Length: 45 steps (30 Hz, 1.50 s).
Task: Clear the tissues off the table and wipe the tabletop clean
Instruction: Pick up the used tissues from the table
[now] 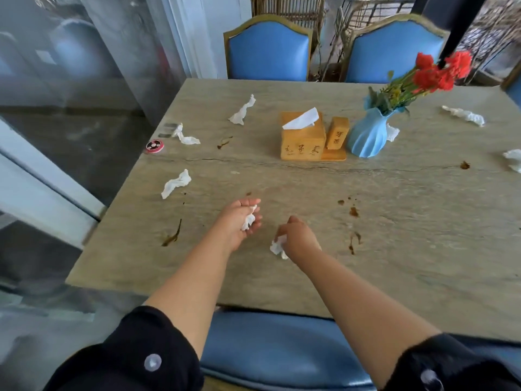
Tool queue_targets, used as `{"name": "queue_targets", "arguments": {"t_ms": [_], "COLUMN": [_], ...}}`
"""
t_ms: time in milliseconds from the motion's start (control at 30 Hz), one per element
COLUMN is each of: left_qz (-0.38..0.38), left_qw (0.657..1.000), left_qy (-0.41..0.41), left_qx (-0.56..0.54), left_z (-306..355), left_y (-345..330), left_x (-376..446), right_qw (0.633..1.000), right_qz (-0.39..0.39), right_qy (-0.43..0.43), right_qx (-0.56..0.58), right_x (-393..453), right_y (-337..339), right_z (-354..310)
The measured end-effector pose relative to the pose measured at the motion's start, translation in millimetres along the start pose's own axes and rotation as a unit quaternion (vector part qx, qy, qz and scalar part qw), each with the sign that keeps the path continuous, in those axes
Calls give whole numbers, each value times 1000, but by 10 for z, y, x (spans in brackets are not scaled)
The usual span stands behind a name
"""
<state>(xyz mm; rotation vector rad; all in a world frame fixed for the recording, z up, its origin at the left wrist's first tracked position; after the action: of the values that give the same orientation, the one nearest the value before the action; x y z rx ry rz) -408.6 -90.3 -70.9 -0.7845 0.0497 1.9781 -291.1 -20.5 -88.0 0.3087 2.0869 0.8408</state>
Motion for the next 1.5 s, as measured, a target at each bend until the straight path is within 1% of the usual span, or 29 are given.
{"name": "queue_targets", "arguments": {"t_ms": [33,100,167,233,333,400,467,533,600,667,767,933,1067,1167,1233,1267,1333,1400,1433,1500], "left_qz": [1,3,4,-4,-33,-53,-51,-20,18,55,73,77,68,59,53,50,41,41,44,40], "left_qw": [1000,1000,999,995,983,969,972,979,974,965,967,980,987,988,990,992,993,993,994,994], "left_qy": [4,12,30,46,32,21,-1,-43,-80,-94,-91,-83,-63,-55,-50,-50,-58,-66,-64,-59], "left_qx": [-4,-16,-42,-89,-180,-242,-229,-199,-212,-238,-225,-162,-132,-132,-117,-108,-95,-88,-82,-82], "left_z": [-29,-66,-82,-83,-4,50,135,262,392,508,715,1054,1214,1279,1302,1311,1336,1367,1381,1428], "left_y": [44,123,188,221,250,301,429,641,892,1176,1539,2094,2405,2533,2569,2581,2583,2566,2552,2479], "left_x": [-5,-23,-47,-70,-115,-134,-125,-105,-72,-15,104,358,623,774,862,910,991,1067,1116,1227], "right_qw": [1000,993,976,955,941,939,941,939,936,934,943,977,985,987,986,984,973,948,937,931], "right_qz": [13,74,137,164,189,197,188,170,168,178,167,87,75,89,104,118,163,218,244,273], "right_qy": [-7,5,51,109,175,193,191,197,202,194,174,143,139,133,134,129,102,76,78,104], "right_qx": [19,92,164,219,217,207,209,226,236,243,228,133,74,-1,6,32,127,221,237,219], "right_x": [-9,-48,-125,-185,-237,-214,-157,-78,30,190,552,1324,1735,1872,1923,1945,1956,1920,1890,1869], "right_y": [35,162,293,375,405,383,360,353,372,410,425,270,181,92,65,80,194,393,509,718], "right_z": [-15,-105,-303,-550,-891,-1032,-1136,-1269,-1413,-1539,-1766,-2220,-2508,-2621,-2628,-2598,-2482,-2368,-2367,-2467]}}
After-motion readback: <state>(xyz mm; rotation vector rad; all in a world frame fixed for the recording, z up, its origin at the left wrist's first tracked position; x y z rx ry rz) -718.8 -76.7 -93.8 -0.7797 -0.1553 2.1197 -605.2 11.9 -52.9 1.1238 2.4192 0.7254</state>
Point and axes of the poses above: each hand's wrist, its own x-axis towards the middle knuckle, its own y-axis out of the back of the hand, z = x × y, the point moved 8 cm from there along x, towards the middle knuckle, and after that the axes turned 15 degrees about -z, right-handed, at the moved point
